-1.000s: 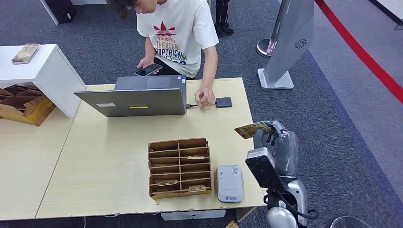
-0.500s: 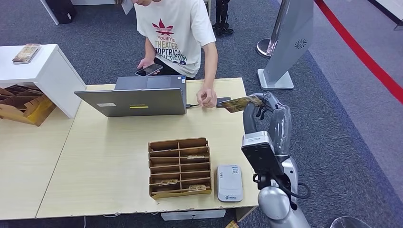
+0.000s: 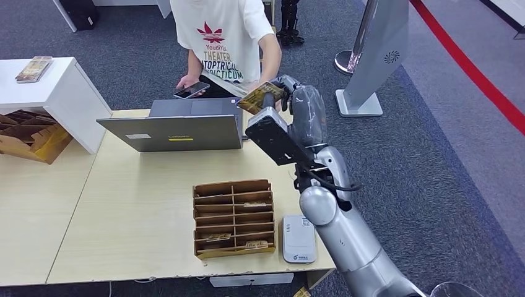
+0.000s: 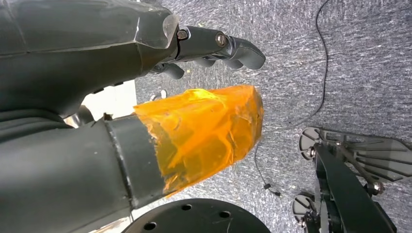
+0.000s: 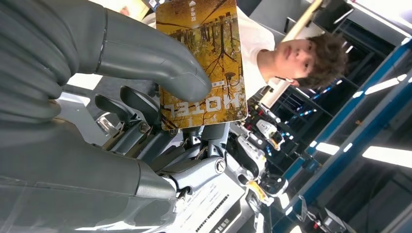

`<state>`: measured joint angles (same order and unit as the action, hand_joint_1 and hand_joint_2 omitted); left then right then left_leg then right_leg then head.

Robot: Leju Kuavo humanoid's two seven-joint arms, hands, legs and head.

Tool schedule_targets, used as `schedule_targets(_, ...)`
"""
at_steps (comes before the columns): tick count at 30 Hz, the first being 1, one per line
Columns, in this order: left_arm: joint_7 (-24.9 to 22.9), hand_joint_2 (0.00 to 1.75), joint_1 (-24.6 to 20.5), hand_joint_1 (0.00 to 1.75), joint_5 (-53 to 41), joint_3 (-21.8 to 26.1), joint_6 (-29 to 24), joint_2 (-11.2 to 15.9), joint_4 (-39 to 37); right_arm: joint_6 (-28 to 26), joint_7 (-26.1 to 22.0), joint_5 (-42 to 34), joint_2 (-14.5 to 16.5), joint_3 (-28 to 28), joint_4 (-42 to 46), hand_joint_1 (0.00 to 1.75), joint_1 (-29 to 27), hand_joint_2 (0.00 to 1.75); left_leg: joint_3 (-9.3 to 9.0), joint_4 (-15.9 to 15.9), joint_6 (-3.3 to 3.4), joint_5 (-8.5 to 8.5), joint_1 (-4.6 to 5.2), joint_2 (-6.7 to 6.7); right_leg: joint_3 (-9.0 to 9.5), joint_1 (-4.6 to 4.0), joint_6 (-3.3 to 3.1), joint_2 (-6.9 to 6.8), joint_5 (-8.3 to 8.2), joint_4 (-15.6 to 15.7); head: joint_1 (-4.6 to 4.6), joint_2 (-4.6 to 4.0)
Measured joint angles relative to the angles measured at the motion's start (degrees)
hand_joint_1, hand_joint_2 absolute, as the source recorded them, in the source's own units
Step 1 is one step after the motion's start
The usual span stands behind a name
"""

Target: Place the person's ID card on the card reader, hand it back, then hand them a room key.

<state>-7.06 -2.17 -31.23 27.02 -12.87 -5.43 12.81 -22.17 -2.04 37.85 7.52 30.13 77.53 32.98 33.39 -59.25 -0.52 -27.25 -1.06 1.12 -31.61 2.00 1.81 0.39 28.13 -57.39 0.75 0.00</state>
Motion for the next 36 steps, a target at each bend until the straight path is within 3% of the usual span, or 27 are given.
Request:
schedule_targets(6,-0.5,0.00,-0.1,0.00,-1.4,-0.2,0.3,0.2,0.0,0.1,1.2,3.0,0.5,0.8,-3.6,1.75,2.4,1.75,0.07,0.0,-0.01,-0.01,0.00,-0.04,-0.09,0.00,0.00,0.03,0.00,0.0,0.01,0.00)
schedule_targets(17,-2.6,0.00,-1.9,0.00,-5.4,-2.5,2.1,0.2,0.0,-3.8,5.0,14.1,4.1,2.1,-21.8,1.75,13.8,1.75,0.07,0.0,-0.07,0.06,-0.11,-0.03,-0.10,-0.12,-0.14,0.03,-0.11,0.0,0.01,0.00)
schedule_targets(24,-2.8,0.00,-2.1,0.00,-5.7,-2.8,2.3,0.2,0.0,-4.3,5.4,15.4,4.6,2.3,-24.3,1.75,14.9,1.75,0.07,0.0,-0.07,0.06,-0.11,-0.03,-0.10,-0.12,-0.14,0.03,-0.11,0.0,-0.01,0.00)
schedule_targets(25,-2.9,0.00,-2.2,0.00,-5.8,-2.9,2.3,0.2,0.0,-4.5,5.5,15.8,4.7,2.4,-25.2,1.42,15.1,1.75,0.07,0.0,-0.07,0.06,-0.12,-0.03,-0.10,-0.12,-0.14,0.03,-0.11,0.0,-0.01,0.00)
schedule_targets(28,-2.9,0.00,-2.3,0.00,-6.0,-3.1,2.5,0.2,0.0,-5.0,5.3,17.5,5.6,3.0,-30.0,0.11,15.8,1.75,0.08,0.0,-0.08,0.06,-0.12,-0.04,-0.12,-0.13,-0.15,0.03,-0.10,0.0,-0.01,0.00)
schedule_targets(29,-2.9,0.00,-2.3,0.00,-5.9,-3.1,2.5,0.1,0.0,-5.0,4.6,17.4,5.9,3.3,-31.2,0.00,15.6,1.75,0.08,0.0,-0.08,0.06,-0.12,-0.04,-0.13,-0.13,-0.15,0.03,-0.10,0.0,0.00,0.00)
schedule_targets(36,-2.2,0.00,-1.8,0.00,-4.6,-3.1,1.7,-0.1,0.0,-4.9,0.4,12.9,6.5,3.6,-29.3,0.00,11.1,1.75,0.10,0.0,-0.08,0.05,-0.12,-0.04,-0.15,-0.13,-0.15,0.03,-0.10,0.0,-0.01,0.00)
